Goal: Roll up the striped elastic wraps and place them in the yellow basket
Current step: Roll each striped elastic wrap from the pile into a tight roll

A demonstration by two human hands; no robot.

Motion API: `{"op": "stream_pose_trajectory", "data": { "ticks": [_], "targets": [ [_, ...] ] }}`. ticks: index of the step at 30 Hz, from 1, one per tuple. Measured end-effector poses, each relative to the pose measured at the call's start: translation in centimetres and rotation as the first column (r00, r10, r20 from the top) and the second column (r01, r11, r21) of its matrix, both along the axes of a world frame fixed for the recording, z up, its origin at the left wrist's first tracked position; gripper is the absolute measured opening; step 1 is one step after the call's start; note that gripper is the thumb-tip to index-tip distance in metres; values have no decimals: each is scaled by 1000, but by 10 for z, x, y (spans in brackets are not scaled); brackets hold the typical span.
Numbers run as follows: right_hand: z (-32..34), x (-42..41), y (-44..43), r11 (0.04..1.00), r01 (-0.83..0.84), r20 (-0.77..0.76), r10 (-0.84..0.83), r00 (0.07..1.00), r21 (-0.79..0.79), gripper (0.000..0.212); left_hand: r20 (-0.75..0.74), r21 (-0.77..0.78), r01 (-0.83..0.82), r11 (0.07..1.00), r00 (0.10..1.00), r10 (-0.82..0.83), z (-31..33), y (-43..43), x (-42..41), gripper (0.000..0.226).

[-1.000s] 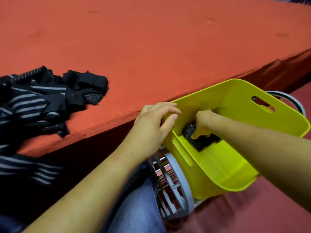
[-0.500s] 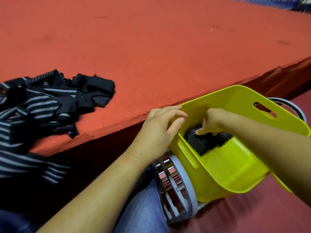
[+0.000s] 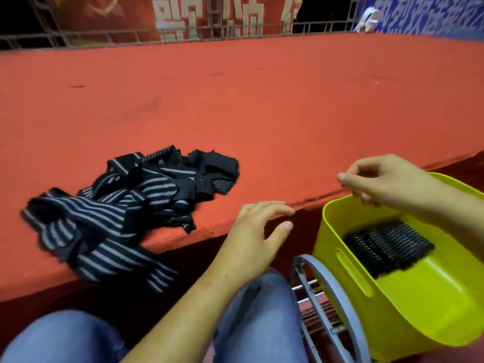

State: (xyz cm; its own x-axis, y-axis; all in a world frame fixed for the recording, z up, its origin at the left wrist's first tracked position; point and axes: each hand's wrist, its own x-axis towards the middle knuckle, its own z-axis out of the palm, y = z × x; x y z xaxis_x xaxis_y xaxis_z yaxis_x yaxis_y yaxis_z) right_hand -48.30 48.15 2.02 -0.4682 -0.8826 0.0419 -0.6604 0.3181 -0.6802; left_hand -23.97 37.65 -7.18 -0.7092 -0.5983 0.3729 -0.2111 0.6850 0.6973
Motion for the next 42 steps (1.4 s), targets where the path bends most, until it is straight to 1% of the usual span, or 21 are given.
{"op": "stream_pose_trajectory", "data": {
  "ticks": [3,5,7,10,15,19,20,23,25,27,28,30,32,34,36,39,41,42],
  "targets": [
    [12,37,-17,986,-109,112,123,986,-122,35,6,0,-76,997,997,76,0,-13,26,21],
    [15,65,-33,970,-170,175,201,964,-176,34,-14,14,-141,990,990,141,0,-25,50,20],
    [13,92,-49,954,-228,227,270,936,-197,31,-33,42,-216,975,975,218,-3,-35,77,20],
    [-2,125,-70,941,-284,279,327,903,-183,23,-27,72,-323,944,945,326,-12,-50,118,22],
    [-41,164,-115,943,-309,302,332,894,-122,8,11,68,-466,882,885,466,-28,-75,180,27],
    [-72,177,-154,966,-240,332,260,907,-100,12,28,45,-506,861,862,505,-36,-94,206,36],
    [-79,177,-163,971,-216,327,239,914,-106,14,24,48,-504,862,863,504,-37,-97,209,40],
    [-96,160,-188,986,-124,206,145,968,-112,22,44,87,-492,866,871,490,-42,-109,216,52],
    [-103,139,-200,996,-32,133,43,990,-83,28,52,132,-494,859,869,492,-48,-114,220,59],
    [-108,122,-208,999,12,42,-10,999,-42,38,39,192,-509,839,858,511,-54,-116,222,62],
    [-110,115,-211,1000,10,-9,-10,1000,-18,43,35,209,-512,833,855,517,-57,-117,222,63],
    [-110,109,-217,998,-39,-96,43,994,50,57,42,219,-510,832,857,514,-60,-118,221,62],
    [-111,109,-225,988,-83,-134,100,986,127,72,51,223,-516,827,854,518,-59,-119,219,62],
    [-113,112,-236,982,-95,-143,118,983,162,81,70,245,-529,813,846,529,-58,-123,216,63],
    [-117,113,-249,982,-95,-169,122,978,162,85,76,287,-544,789,833,547,-56,-128,213,63],
    [-118,113,-266,975,-119,-162,150,975,187,90,75,345,-559,754,817,572,-53,-131,209,60],
    [-116,114,-273,964,-147,-180,189,965,222,91,87,347,-565,749,814,574,-52,-130,207,57],
    [-116,114,-276,959,-155,-194,203,960,238,89,94,341,-567,750,814,573,-51,-129,206,56]
  ]
}}
